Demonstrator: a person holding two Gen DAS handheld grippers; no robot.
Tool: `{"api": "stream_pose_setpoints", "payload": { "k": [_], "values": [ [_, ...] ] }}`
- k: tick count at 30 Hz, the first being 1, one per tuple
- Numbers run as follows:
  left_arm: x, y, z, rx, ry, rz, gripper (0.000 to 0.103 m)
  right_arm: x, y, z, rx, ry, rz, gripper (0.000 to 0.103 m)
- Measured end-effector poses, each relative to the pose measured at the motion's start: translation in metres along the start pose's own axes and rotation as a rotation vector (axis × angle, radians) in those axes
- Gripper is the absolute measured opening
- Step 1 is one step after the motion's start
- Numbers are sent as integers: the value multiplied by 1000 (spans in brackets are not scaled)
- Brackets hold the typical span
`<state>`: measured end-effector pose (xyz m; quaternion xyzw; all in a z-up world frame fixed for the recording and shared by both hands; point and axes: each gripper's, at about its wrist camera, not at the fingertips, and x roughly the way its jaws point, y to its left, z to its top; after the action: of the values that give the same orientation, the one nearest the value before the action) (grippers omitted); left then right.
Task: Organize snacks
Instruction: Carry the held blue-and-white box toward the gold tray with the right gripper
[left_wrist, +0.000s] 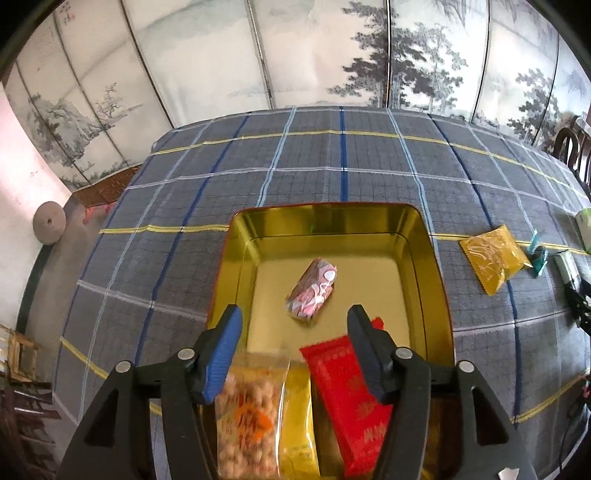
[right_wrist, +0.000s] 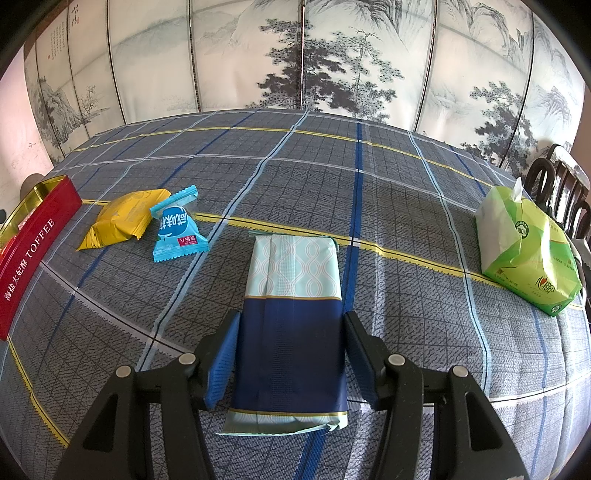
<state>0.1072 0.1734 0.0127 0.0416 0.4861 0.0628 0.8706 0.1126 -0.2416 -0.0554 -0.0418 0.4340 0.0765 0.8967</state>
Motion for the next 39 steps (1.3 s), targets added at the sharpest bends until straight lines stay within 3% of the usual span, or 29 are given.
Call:
{"api": "stream_pose_setpoints", "payload": {
  "k": [8,14,24,39],
  "values": [
    [-21,-2,-23,-21,-44,41,64,-1,-1,2,18,14,-14,56],
    [-29,-5,-39,-25,-41,30,65,0,0,7,31,47,-32,56],
    [-44,-5,-58,-45,-63,29,76,1,6,13,79,118,-79,51],
    [-50,33,-69,-148,-63,27,86,-24,23,15,146,92,-121,51]
  ]
}}
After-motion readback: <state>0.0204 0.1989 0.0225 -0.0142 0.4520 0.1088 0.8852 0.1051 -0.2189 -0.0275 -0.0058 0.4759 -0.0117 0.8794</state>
